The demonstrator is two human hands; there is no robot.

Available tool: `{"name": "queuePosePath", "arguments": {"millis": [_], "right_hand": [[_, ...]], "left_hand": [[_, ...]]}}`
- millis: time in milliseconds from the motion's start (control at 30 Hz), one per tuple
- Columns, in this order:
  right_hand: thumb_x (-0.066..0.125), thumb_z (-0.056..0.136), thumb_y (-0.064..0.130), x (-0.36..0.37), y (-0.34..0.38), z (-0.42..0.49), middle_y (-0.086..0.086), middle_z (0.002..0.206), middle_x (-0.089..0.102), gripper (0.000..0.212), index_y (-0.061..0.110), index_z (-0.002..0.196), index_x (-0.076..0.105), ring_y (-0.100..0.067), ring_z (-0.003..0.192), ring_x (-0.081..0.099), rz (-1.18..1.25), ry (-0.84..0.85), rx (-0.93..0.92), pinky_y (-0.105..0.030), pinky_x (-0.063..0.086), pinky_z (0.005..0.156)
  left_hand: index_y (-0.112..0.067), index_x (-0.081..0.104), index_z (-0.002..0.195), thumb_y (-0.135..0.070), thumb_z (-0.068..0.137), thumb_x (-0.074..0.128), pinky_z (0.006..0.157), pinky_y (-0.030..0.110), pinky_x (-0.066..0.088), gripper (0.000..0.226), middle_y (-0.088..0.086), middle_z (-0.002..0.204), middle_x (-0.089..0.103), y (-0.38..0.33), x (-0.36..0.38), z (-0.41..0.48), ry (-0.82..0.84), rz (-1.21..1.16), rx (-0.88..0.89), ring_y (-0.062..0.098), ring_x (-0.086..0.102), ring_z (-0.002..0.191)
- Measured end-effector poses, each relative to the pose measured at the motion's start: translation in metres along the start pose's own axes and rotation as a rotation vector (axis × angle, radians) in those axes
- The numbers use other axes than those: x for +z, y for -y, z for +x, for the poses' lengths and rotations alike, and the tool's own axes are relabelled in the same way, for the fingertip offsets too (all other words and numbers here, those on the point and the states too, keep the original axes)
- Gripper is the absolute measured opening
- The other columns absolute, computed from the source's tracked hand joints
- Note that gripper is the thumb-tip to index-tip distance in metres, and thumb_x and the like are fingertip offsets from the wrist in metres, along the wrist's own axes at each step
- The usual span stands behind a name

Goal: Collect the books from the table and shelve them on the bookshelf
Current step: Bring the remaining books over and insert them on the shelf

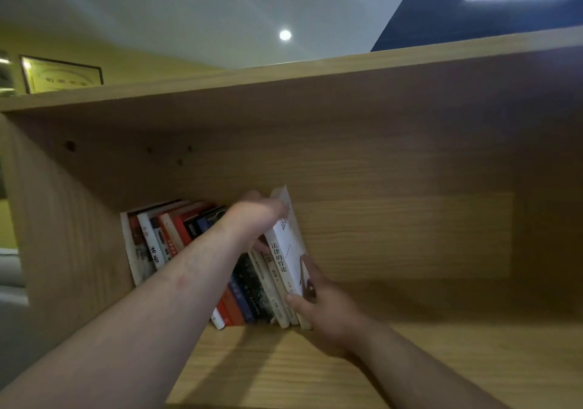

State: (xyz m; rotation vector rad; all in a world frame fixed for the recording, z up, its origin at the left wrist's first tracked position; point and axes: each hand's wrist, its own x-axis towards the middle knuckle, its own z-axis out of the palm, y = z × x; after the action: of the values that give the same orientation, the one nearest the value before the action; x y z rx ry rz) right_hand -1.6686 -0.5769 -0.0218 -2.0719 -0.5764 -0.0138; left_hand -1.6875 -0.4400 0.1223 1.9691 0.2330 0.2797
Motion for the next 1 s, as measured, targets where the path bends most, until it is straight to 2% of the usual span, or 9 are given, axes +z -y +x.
{"name": "queuePosePath", "arguments": {"millis": [167, 233, 300, 367, 467, 700, 833, 933, 1000], "right_hand": [[0.048, 0.102, 0.049, 0.003, 0.0, 0.008, 0.002, 0.154, 0.046, 0.074, 0.039, 0.16, 0.005, -0.016, 0.129, 0.054, -0.154, 0.013, 0.031, -0.022, 0.042, 0.095], [0.047, 0.103, 0.046, 0.003, -0.001, 0.01, 0.0, 0.157, 0.042, 0.073, 0.036, 0.16, 0.005, -0.018, 0.133, 0.05, -0.197, 0.013, 0.023, -0.025, 0.043, 0.101], [0.049, 0.103, 0.043, 0.005, -0.002, 0.013, -0.001, 0.159, 0.038, 0.074, 0.032, 0.161, 0.004, -0.019, 0.137, 0.047, -0.256, 0.033, -0.001, -0.031, 0.042, 0.109], [0.05, 0.102, 0.041, 0.007, -0.003, 0.016, -0.003, 0.158, 0.038, 0.076, 0.028, 0.161, 0.004, -0.02, 0.137, 0.046, -0.297, 0.038, -0.02, -0.033, 0.041, 0.112], [0.054, 0.102, 0.032, 0.009, -0.001, 0.019, -0.003, 0.154, 0.043, 0.074, 0.025, 0.16, 0.01, -0.017, 0.132, 0.049, -0.298, 0.031, -0.051, -0.028, 0.042, 0.108], [0.055, 0.101, 0.033, 0.014, -0.009, 0.024, 0.002, 0.155, 0.04, 0.074, 0.032, 0.161, 0.011, -0.009, 0.125, 0.047, -0.246, -0.014, -0.052, -0.023, 0.039, 0.104], [0.05, 0.101, 0.045, 0.02, -0.018, 0.026, 0.003, 0.157, 0.036, 0.071, 0.036, 0.16, 0.012, -0.014, 0.136, 0.044, -0.255, -0.062, -0.044, -0.032, 0.039, 0.112], [0.049, 0.1, 0.05, 0.019, -0.019, 0.025, 0.006, 0.157, 0.037, 0.07, 0.04, 0.159, 0.013, -0.014, 0.135, 0.046, -0.282, -0.072, -0.047, -0.03, 0.039, 0.111], [0.049, 0.1, 0.05, 0.018, -0.02, 0.025, 0.007, 0.159, 0.034, 0.07, 0.041, 0.159, 0.012, -0.014, 0.14, 0.042, -0.27, -0.068, -0.047, -0.031, 0.035, 0.113]], "left_hand": [[-0.009, 0.057, 0.104, -0.03, 0.093, 0.062, 0.071, 0.042, 0.063, 0.024, 0.016, 0.1, 0.068, 0.013, 0.0, 0.004, -0.109, -0.124, 0.068, 0.031, 0.07, 0.088], [-0.018, 0.062, 0.097, -0.038, 0.088, 0.065, 0.076, 0.042, 0.062, 0.022, 0.008, 0.095, 0.07, 0.037, 0.002, -0.001, -0.212, -0.151, 0.273, 0.026, 0.071, 0.086], [-0.024, 0.064, 0.114, -0.033, 0.089, 0.066, 0.084, 0.03, 0.056, 0.026, -0.003, 0.11, 0.064, 0.072, 0.0, -0.012, -0.311, 0.009, 0.529, 0.015, 0.065, 0.1], [-0.031, 0.043, 0.145, -0.03, 0.092, 0.064, 0.107, 0.025, 0.037, 0.058, -0.012, 0.141, 0.041, 0.11, -0.002, -0.018, -0.31, 0.389, 0.749, 0.007, 0.04, 0.131], [-0.031, 0.015, 0.157, -0.029, 0.096, 0.052, 0.124, 0.037, 0.012, 0.071, -0.012, 0.163, 0.001, 0.144, -0.002, -0.006, -0.264, 0.818, 0.863, 0.007, -0.001, 0.15], [-0.036, -0.011, 0.152, -0.018, 0.096, 0.048, 0.122, 0.03, -0.009, 0.083, -0.015, 0.158, -0.025, 0.153, -0.014, 0.004, -0.157, 0.941, 0.842, 0.003, -0.027, 0.145], [-0.034, 0.01, 0.156, -0.028, 0.097, 0.05, 0.124, 0.03, 0.0, 0.072, -0.019, 0.16, -0.012, 0.151, -0.02, -0.009, -0.161, 0.777, 0.803, -0.001, -0.014, 0.148], [-0.032, 0.04, 0.146, -0.026, 0.094, 0.059, 0.121, 0.033, 0.018, 0.055, -0.022, 0.148, 0.024, 0.159, -0.046, -0.018, -0.489, 0.369, 0.626, -0.003, 0.015, 0.139], [-0.021, 0.051, 0.135, -0.019, 0.093, 0.062, 0.106, 0.032, 0.036, 0.044, -0.012, 0.134, 0.038, 0.17, -0.07, -0.018, -0.694, 0.164, 0.438, 0.005, 0.034, 0.127]]}}
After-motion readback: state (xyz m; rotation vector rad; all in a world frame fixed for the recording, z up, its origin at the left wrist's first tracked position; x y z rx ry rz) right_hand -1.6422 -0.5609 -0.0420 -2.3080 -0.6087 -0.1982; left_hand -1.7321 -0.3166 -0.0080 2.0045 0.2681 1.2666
